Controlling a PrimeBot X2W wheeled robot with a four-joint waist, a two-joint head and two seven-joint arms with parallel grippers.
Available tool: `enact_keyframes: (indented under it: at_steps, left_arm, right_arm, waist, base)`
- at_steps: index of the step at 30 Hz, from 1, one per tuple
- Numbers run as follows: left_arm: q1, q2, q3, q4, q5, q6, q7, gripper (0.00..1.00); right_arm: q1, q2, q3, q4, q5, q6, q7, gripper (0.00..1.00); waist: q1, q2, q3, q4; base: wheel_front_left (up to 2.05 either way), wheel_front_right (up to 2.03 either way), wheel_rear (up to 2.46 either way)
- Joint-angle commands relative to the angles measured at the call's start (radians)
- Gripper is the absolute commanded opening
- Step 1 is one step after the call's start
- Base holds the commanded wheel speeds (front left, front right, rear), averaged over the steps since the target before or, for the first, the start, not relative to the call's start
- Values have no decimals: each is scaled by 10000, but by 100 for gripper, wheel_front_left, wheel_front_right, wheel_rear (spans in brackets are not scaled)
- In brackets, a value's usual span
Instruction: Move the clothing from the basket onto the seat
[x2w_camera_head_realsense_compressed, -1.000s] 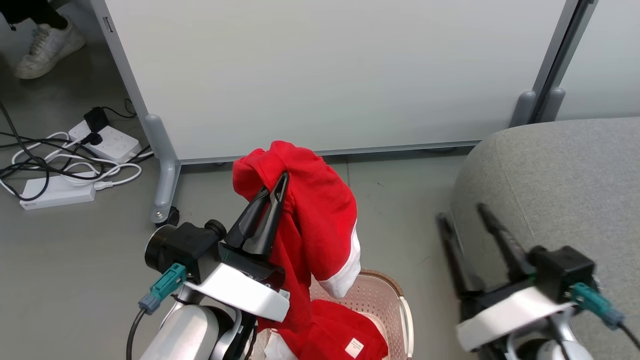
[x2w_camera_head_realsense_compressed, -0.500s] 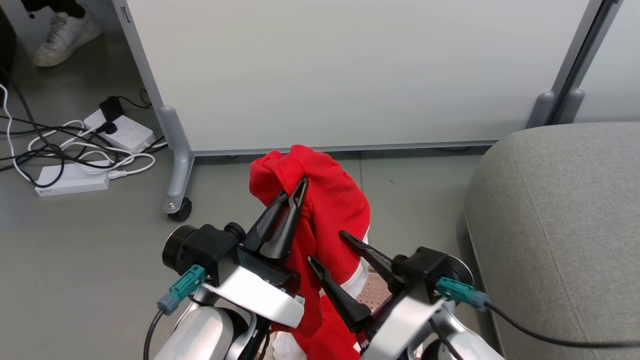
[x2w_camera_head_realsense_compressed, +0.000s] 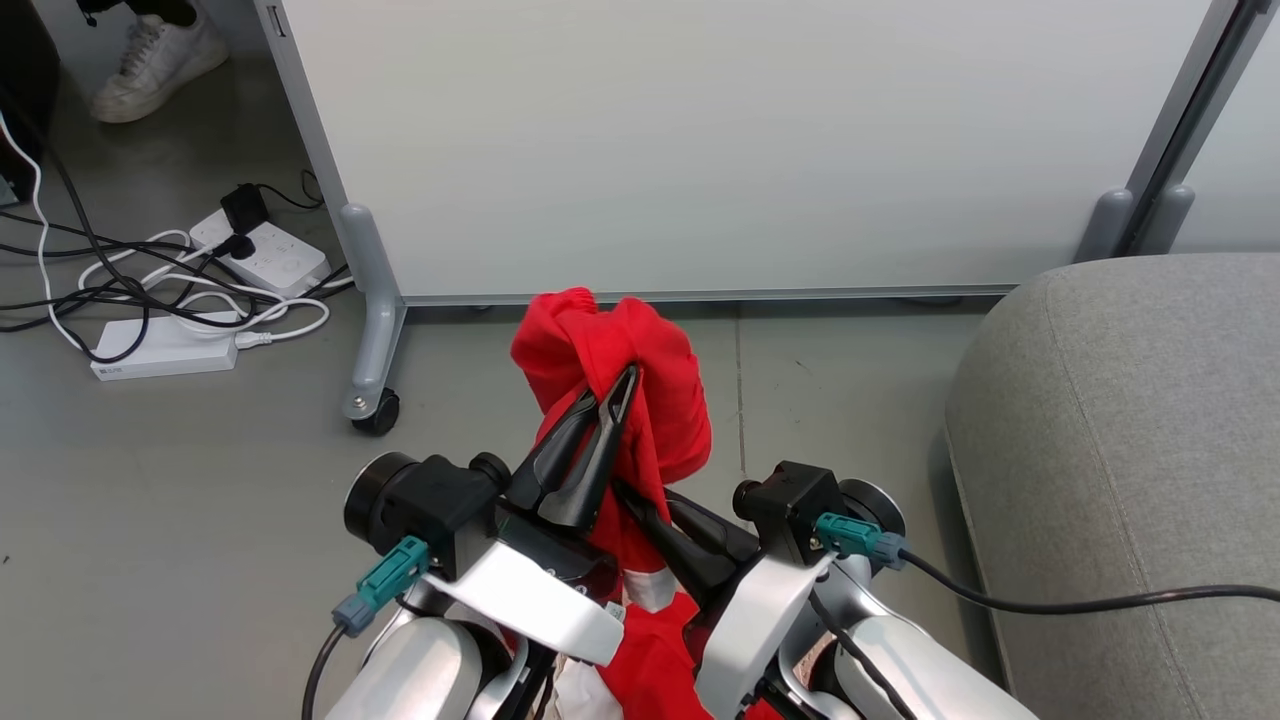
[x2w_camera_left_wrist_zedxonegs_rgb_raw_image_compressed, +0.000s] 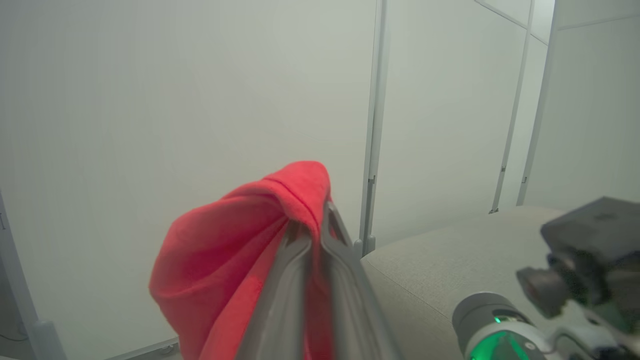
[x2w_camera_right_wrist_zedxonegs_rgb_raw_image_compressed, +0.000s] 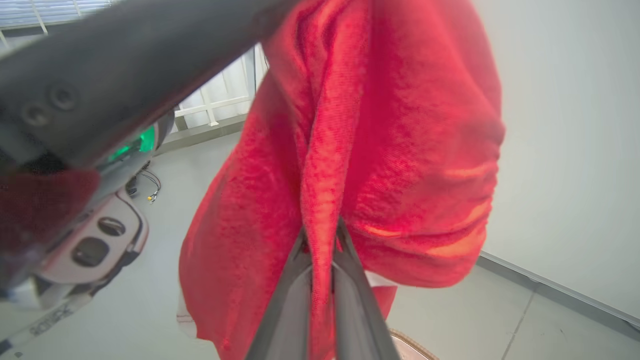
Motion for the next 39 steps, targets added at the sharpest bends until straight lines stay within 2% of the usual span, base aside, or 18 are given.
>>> enact_keyframes:
  at_steps: [1, 3, 4, 5, 6, 7, 12, 20, 28, 39]
  left_arm:
    - [-177, 14, 35, -66, -9, 28, -183, 0]
    - [-161, 24, 21, -72, 6, 58, -225, 0]
    - [-161, 18, 15, -80, 6, 73, -248, 3]
    - [-150, 10, 28, -94, 10, 103, -267, 29]
    - [-134, 4, 49, -111, 21, 135, -289, 87]
    - [-132, 0, 67, -141, 83, 202, -355, 100]
    - [-26, 26, 33, -298, 154, 270, -437, 100]
    - [484, 559, -529, -603, 477, 72, -74, 100]
    - [1063, 1151, -1328, -484, 726, -341, 604, 100]
    - [1458, 1396, -1908, -451, 605, -605, 991, 100]
  right_arm:
    - [-169, -43, 26, 72, 122, 7, -164, 0]
    - [-220, -45, 29, 152, 215, 9, -284, 0]
    - [-265, -45, -3, 180, 232, 9, -349, 0]
    - [-301, -44, -52, 200, 247, 9, -427, 0]
    - [-326, -43, -111, 212, 256, 9, -477, 0]
    - [-324, -44, -177, 218, 275, 9, -560, 0]
    - [-308, -47, -627, 258, 192, 9, -807, 0]
    - [-136, -45, -1840, 482, -262, 7, -893, 0]
    - [375, -119, -2953, 616, -723, 9, -766, 0]
    - [1099, -194, -3726, 512, -891, 9, -738, 0]
  waist:
    - [0, 0, -1, 5]
    - [0, 0, -2, -3]
    - [0, 0, -4, -8]
    - [0, 0, -7, -15]
    - [0, 0, -8, -22]
    - [0, 0, -9, -29]
    - [0, 0, -17, -78]
    - [0, 0, 52, -258]
    - [0, 0, 124, -465]
    - [0, 0, 166, -1107]
  base:
    - [0, 0, 0]
    - [0, 0, 0]
    - [0, 0, 0]
    - [0, 0, 0]
    - [0, 0, 0]
    - [0, 0, 0]
    - [0, 0, 0]
    - [0, 0, 0]
    - [0, 0, 0]
    - [0, 0, 0]
